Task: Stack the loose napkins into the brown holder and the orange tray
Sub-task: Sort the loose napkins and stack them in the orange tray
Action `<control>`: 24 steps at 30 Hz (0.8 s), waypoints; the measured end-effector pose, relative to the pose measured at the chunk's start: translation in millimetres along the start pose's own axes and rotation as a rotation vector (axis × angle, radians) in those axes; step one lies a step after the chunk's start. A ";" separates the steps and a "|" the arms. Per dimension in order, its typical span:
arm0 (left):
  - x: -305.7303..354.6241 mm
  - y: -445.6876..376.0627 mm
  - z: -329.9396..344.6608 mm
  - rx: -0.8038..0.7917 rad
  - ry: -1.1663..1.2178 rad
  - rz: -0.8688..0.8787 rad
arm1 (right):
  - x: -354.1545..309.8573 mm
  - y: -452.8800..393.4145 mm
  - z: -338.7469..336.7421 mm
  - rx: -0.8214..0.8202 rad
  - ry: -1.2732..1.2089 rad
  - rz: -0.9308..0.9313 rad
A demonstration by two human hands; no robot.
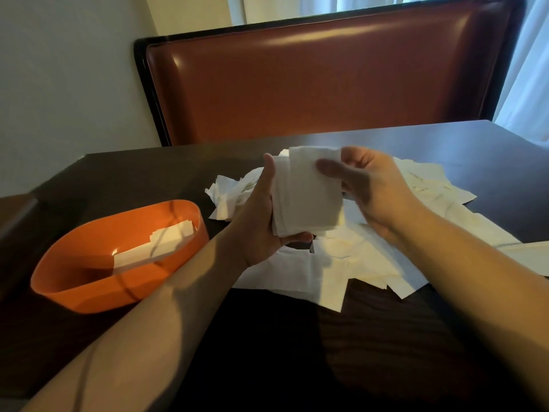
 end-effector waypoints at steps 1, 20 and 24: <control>0.5 -0.5 -1.4 0.010 -0.011 0.010 | 6.4 -0.5 -0.7 0.035 0.016 0.010; 6.6 4.4 3.7 -0.003 -0.029 0.083 | 14.0 4.0 6.9 0.074 -0.010 0.001; 10.0 6.2 2.1 0.007 0.032 0.115 | 5.8 1.2 1.4 0.108 0.061 -0.021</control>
Point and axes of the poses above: each hand's wrist, its own y-axis away from the middle knuckle, its own z-axis out of the palm, x = y × z, the point moved 9 cm from there along -y, towards the middle knuckle, and after that the axes turned 2 degrees about x, right-handed, at the moved point
